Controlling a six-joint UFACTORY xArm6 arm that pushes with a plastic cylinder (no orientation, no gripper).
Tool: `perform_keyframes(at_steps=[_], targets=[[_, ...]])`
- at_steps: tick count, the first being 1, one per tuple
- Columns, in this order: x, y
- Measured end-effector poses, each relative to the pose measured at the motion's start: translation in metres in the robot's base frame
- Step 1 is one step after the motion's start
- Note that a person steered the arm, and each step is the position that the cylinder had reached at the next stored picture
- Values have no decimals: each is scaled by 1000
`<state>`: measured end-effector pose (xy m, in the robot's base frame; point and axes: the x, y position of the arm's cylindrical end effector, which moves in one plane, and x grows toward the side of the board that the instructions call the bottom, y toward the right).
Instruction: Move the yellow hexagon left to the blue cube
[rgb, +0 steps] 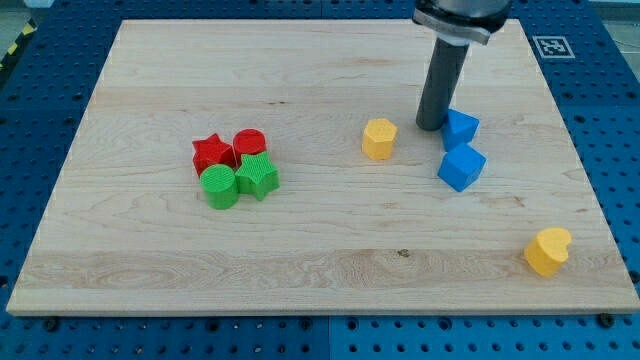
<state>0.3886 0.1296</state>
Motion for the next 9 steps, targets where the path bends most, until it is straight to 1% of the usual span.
perform_keyframes(at_steps=[1,2,3,4,5,7,8,9], targets=[[-23,0],[-23,0],[-22,-33],[-18,-65],[22,-80],[28,-82],[30,-97],[33,-97]])
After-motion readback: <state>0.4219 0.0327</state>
